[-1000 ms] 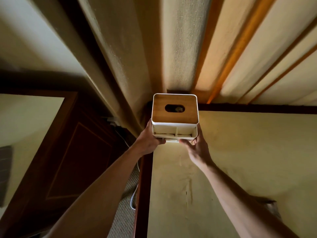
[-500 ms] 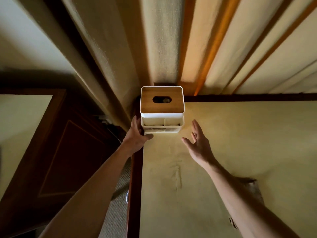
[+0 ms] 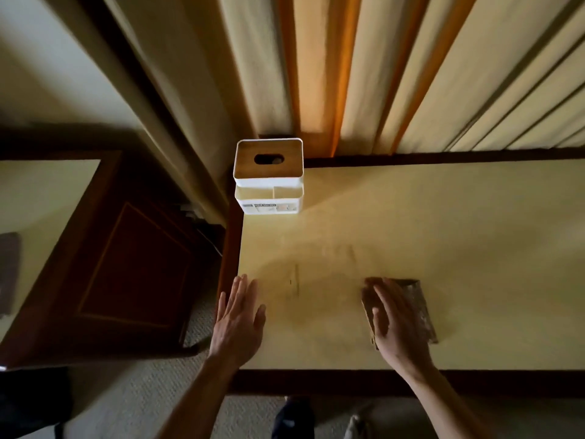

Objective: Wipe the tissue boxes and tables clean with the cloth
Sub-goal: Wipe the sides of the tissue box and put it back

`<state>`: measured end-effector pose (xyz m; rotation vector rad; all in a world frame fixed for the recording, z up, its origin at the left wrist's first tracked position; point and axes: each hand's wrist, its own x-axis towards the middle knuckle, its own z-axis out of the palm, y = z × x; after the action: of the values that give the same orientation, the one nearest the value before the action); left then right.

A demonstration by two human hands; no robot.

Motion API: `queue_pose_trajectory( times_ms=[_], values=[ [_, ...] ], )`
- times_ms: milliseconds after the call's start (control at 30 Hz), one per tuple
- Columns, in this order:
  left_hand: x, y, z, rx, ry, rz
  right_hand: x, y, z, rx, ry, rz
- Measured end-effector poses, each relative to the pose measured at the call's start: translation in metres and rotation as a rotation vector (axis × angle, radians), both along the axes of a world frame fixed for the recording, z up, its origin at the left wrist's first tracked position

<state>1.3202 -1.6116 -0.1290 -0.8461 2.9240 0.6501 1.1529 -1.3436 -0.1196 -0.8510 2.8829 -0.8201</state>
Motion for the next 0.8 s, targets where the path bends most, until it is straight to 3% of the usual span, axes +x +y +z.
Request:
queue_pose_trajectory(
  times_ms=[133,333,800],
  values=[
    [0.016,0.015,-0.005,-0.101,-0.098,0.026,0.009,0.026,-0.008,0.180,0.012,0.001],
    [0.021,0.021,-0.005,-0.093,-0.151,0.053,0.000,0.034,-0.022,0.387,-0.035,0.056],
    [0.022,0.018,-0.009,-0.074,-0.117,0.057,-0.067,-0.099,-0.017,0.408,-0.190,-0.020]
  ],
)
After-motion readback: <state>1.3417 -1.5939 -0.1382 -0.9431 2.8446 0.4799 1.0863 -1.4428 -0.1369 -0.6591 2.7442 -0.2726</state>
